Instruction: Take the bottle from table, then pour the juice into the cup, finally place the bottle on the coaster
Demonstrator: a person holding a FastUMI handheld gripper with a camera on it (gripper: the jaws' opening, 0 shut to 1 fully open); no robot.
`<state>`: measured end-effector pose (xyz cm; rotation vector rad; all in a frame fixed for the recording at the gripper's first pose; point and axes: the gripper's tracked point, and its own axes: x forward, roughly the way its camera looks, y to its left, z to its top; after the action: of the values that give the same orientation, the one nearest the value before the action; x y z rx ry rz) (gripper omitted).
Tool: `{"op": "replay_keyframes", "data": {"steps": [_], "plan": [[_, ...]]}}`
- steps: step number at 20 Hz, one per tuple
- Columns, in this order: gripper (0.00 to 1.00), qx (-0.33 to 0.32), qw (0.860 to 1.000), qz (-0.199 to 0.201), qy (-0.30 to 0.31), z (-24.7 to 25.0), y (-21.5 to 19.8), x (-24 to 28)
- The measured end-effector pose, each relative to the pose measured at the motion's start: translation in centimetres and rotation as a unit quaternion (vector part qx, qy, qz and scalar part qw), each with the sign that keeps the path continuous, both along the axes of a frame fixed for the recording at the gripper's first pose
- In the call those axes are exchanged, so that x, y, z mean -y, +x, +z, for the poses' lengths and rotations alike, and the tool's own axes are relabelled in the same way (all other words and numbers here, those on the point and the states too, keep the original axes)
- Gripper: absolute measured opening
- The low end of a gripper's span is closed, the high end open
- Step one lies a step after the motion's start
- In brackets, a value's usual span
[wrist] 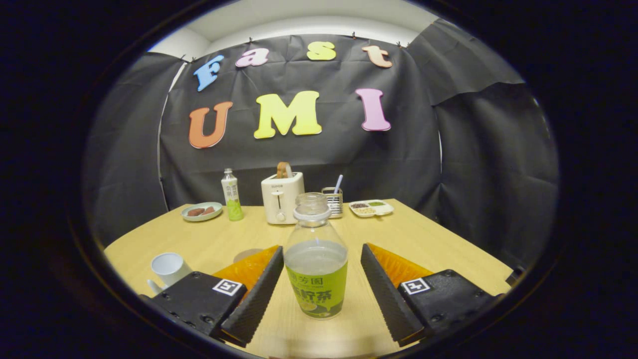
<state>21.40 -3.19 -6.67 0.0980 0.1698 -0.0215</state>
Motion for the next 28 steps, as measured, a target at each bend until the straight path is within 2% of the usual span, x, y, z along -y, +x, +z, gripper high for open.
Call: {"op": "replay_keyframes", "data": {"steps": [1,5,7,18,28], "plan": [[0.99,-0.003,1.0,0.003,0.002,-0.3,0.4,0.0],[0.84,-0.01,1.0,0.014,-0.014,-0.3,1.0,-0.5],[0.82,-0.008,0.999,0.016,-0.032,-0.2,0.7,-0.9],[0.81,0.041,0.998,-0.003,-0.055,5.3,-4.9,-0.9],[0.82,0.024,0.983,-0.016,-0.181,5.8,-7.9,-4.5]]}}
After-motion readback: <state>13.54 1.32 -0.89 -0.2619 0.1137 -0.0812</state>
